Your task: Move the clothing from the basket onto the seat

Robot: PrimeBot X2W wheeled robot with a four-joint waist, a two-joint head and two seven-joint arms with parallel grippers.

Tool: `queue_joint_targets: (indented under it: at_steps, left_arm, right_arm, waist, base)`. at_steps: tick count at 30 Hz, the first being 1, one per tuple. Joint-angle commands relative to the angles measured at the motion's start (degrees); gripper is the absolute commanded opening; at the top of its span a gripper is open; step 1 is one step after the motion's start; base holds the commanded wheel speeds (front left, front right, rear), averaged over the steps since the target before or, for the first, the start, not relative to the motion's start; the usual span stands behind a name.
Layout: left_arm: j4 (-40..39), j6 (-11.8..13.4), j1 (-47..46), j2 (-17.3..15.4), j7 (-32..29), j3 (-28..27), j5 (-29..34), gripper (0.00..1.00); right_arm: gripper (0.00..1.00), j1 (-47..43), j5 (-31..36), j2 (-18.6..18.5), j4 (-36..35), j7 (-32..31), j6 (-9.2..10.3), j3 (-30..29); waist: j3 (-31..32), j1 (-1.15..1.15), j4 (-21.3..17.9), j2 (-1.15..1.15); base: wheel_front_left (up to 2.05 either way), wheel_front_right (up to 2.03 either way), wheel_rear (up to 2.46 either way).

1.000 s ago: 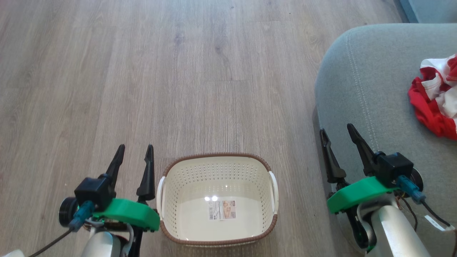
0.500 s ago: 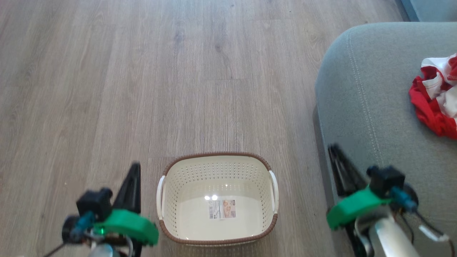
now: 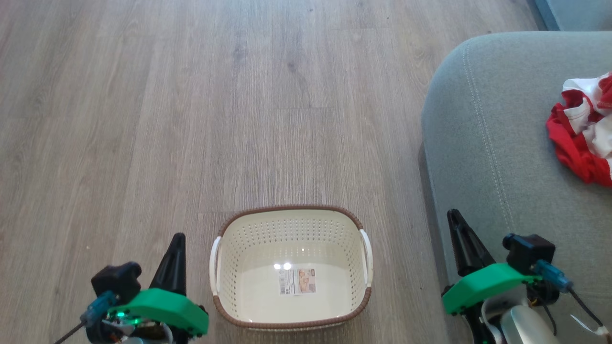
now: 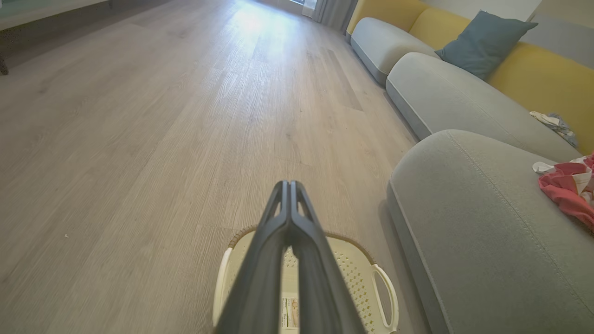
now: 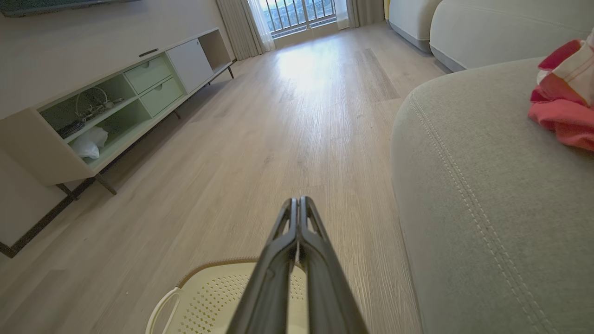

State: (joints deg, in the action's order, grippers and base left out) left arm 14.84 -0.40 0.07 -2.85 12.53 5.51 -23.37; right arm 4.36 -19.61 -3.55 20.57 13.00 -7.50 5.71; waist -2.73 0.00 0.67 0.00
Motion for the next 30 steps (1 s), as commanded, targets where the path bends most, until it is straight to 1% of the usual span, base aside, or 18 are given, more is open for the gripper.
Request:
queue_joint_targets:
  at_steps: [1,30]
  left_arm:
    - [-1.8,-0.4,-2.4,0.0,-0.5,-1.0,-1.3,0.0]
    - [-1.6,-2.1,-3.4,0.0,-5.2,-3.8,-18.5,0.0]
  right_arm:
    - [0.0,2.4,-1.6,-0.4,-2.2,-0.4,0.0,-0.4]
    - [0.0,2.2,-20.5,-0.8,-3.4,-4.5,0.0,-2.5]
  waist:
    - [0.0,0.0,0.0,0.0]
    - [0.7,0.0,-0.2,0.0]
  base:
    - [0.0,0.0,0.0]
    - [0.0,0.0,0.0]
